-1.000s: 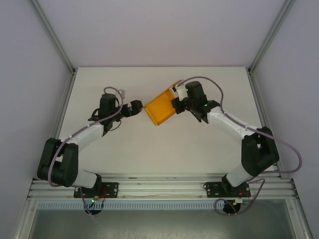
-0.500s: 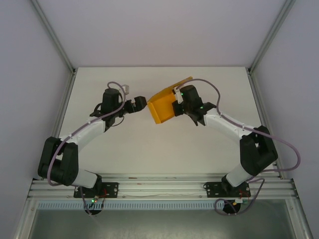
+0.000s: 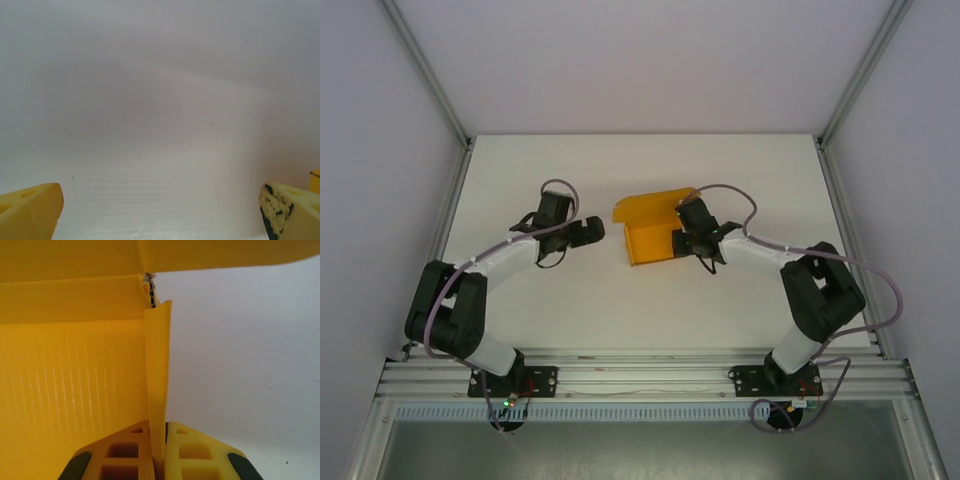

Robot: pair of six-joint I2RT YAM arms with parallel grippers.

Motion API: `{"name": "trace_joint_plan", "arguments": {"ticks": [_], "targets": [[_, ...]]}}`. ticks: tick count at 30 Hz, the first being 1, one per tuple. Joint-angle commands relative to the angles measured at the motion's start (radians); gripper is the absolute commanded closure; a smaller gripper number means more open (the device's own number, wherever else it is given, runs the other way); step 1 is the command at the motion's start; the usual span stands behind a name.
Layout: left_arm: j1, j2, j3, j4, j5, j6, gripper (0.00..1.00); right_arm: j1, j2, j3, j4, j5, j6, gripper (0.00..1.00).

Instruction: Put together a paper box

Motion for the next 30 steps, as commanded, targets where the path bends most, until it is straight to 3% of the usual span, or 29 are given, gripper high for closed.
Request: {"name": "trace_joint_plan", "arguments": {"ticks": [1, 7, 10, 23, 26, 30], "targets": [[-0.004, 0.006, -0.016, -0.022, -0.038, 0.019, 0.0, 0.009, 0.027, -0.001, -0.065, 0.076, 0.042, 1.0], [-0.004, 0.001, -0.02, -0.018, -0.03, 0.03, 0.0, 0.013, 0.062, 0.055, -0.175, 0.134, 0.034, 0.96], [-0.003, -0.002, -0.02, -0.018, -0.028, 0.035, 0.0, 0.012, 0.065, 0.066, -0.171, 0.142, 0.037, 0.88], [-0.006, -0.001, -0.023, -0.019, -0.007, 0.042, 0.0, 0.012, 0.149, 0.134, -0.162, 0.135, 0.011, 0.77], [-0.007, -0.003, -0.027, -0.021, -0.008, 0.041, 0.0, 0.012, 0.153, 0.134, -0.153, 0.137, 0.012, 0.9], [-0.01, -0.012, -0.031, -0.024, -0.016, 0.039, 0.0, 0.012, 0.161, 0.135, -0.178, 0.162, 0.015, 1.0]]}}
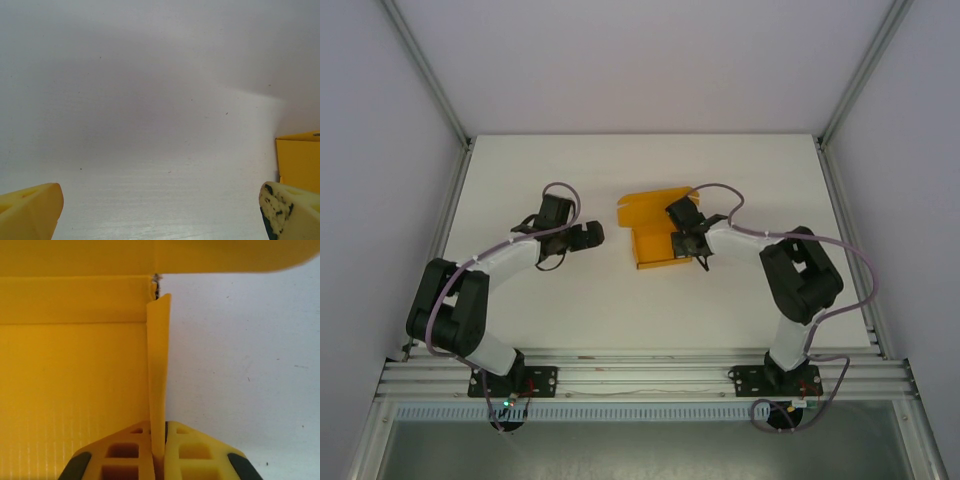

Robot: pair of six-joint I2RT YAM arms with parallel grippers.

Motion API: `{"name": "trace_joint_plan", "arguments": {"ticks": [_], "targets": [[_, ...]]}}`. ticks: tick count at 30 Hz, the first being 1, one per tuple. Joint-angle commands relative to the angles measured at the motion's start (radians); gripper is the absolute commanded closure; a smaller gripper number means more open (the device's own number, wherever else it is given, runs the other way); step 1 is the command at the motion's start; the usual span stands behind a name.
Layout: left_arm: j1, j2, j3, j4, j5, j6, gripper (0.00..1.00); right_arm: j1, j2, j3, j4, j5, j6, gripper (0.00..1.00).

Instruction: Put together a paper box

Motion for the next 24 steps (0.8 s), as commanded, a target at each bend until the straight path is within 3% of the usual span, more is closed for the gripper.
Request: {"name": "trace_joint_plan", "arguments": {"ticks": [1, 10, 13, 19, 24], "targets": [[-0.011, -0.021, -0.015, -0.019, -0.018, 0.012, 0.0, 0.006, 0.021, 0.023, -0.055, 0.061, -0.004, 1.0], [-0.028, -0.057, -0.004, -0.073, -0.096, 0.019, 0.0, 0.036, 0.185, 0.177, -0.405, 0.386, 0.102, 1.0], [-0.033, -0.065, -0.005, -0.082, -0.112, 0.019, 0.0, 0.049, 0.23, 0.205, -0.448, 0.435, 0.119, 1.0], [-0.036, -0.074, 0.002, -0.099, -0.126, 0.027, 0.0, 0.055, 0.189, 0.164, -0.322, 0.363, 0.095, 1.0], [-0.041, -0.076, 0.009, -0.097, -0.117, 0.027, 0.0, 0.055, 0.054, 0.048, -0.113, 0.164, 0.033, 0.94]]}}
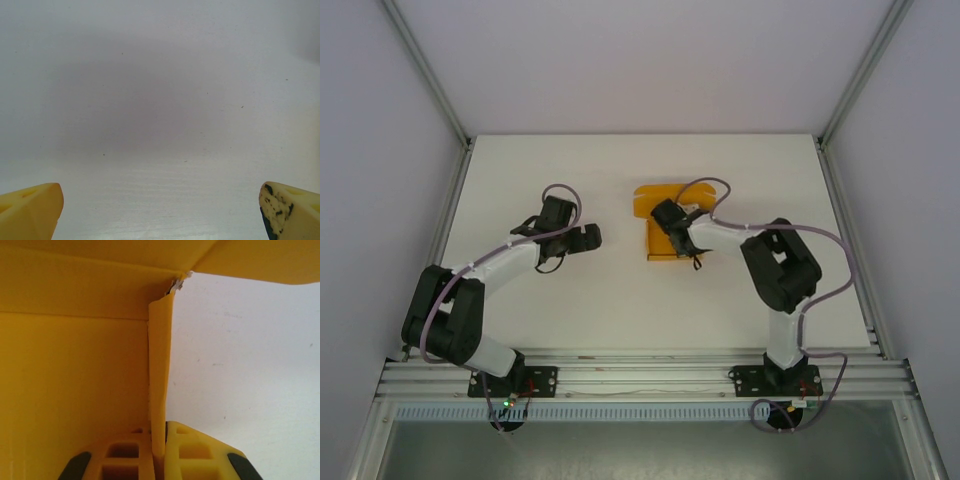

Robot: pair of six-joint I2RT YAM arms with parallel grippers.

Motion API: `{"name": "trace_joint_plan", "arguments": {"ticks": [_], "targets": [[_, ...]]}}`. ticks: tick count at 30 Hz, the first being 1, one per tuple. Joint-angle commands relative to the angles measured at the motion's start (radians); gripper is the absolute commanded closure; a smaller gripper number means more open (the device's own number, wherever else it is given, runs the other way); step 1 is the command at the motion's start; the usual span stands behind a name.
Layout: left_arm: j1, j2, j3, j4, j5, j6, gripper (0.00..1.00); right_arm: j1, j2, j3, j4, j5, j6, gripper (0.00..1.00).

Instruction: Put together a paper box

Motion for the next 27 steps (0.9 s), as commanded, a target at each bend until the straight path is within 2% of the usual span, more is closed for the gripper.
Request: {"name": "trace_joint_plan", "arguments": {"ticks": [1, 4, 9, 11, 17, 21, 23, 27], "targets": [[-0.012, -0.034, 0.009, -0.027, -0.016, 0.02, 0.0, 0.001, -0.084, -0.095, 0.11, -0.169, -0.058, 0.9], [-0.014, -0.041, 0.007, -0.019, -0.008, 0.025, 0.0, 0.001, -0.162, -0.16, 0.198, -0.27, -0.082, 0.76], [-0.015, -0.053, 0.011, -0.02, -0.014, 0.033, 0.0, 0.001, -0.239, -0.197, 0.218, -0.27, -0.058, 0.61], [-0.015, -0.061, 0.011, -0.016, -0.007, 0.04, 0.0, 0.001, -0.27, -0.194, 0.216, -0.256, -0.04, 0.52], [-0.016, -0.071, 0.029, -0.009, 0.015, 0.069, 0.0, -0.003, -0.326, -0.177, 0.176, -0.168, -0.01, 0.44], [-0.015, -0.065, 0.036, -0.011, 0.018, 0.084, 0.0, -0.011, -0.319, -0.171, 0.131, -0.142, 0.001, 0.43], [-0.016, -0.059, 0.038, -0.007, 0.023, 0.089, 0.0, -0.024, -0.31, -0.183, 0.141, -0.167, 0.01, 0.44], [-0.016, -0.04, 0.039, 0.009, 0.05, 0.094, 0.0, -0.069, -0.273, -0.191, 0.192, -0.317, -0.001, 0.45]]}}
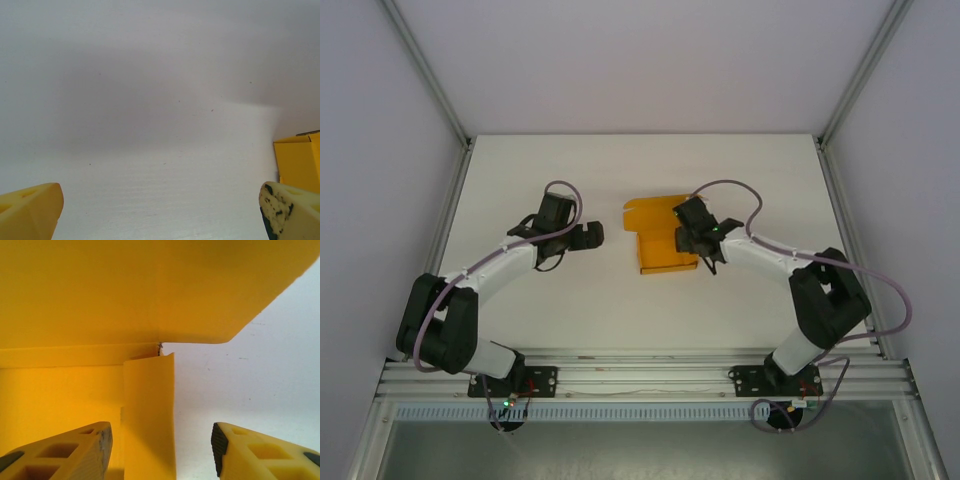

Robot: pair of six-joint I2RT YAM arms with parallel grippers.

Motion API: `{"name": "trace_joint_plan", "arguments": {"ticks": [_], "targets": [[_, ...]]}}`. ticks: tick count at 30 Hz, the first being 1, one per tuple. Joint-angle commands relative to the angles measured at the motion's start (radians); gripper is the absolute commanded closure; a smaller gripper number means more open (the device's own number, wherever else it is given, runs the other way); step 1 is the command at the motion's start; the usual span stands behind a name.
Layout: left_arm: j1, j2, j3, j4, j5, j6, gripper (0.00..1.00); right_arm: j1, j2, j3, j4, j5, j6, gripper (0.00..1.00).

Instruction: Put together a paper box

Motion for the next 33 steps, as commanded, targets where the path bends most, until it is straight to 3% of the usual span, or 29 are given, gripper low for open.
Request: {"name": "trace_joint_plan", "arguments": {"ticks": [1, 8, 11, 18, 20, 24, 33], "targets": [[-0.006, 0.016, 0.028, 0.008, 0.025, 0.023, 0.0, -0.031, 0.042, 0.0, 0.02, -0.095, 0.008, 0.46], [-0.007, 0.033, 0.026, 0.014, 0.025, 0.029, 0.0, -0.059, 0.117, -0.003, 0.015, -0.173, 0.003, 0.48], [-0.007, 0.045, 0.032, 0.011, 0.022, 0.03, 0.0, -0.061, 0.139, 0.001, 0.012, -0.145, 0.008, 0.69], [-0.006, 0.055, 0.035, 0.008, 0.016, 0.027, 0.0, -0.061, 0.189, 0.013, -0.023, -0.074, 0.005, 0.9], [-0.006, 0.049, 0.03, 0.008, 0.011, 0.024, 0.0, -0.061, 0.196, 0.008, -0.023, -0.052, 0.004, 1.0], [-0.007, 0.034, 0.024, 0.005, -0.001, 0.022, 0.0, -0.061, 0.135, -0.049, 0.106, -0.038, -0.02, 1.0], [0.011, -0.008, -0.004, 0.13, 0.067, -0.017, 0.0, -0.061, -0.253, -0.182, 0.494, -0.312, -0.121, 1.0]]}}
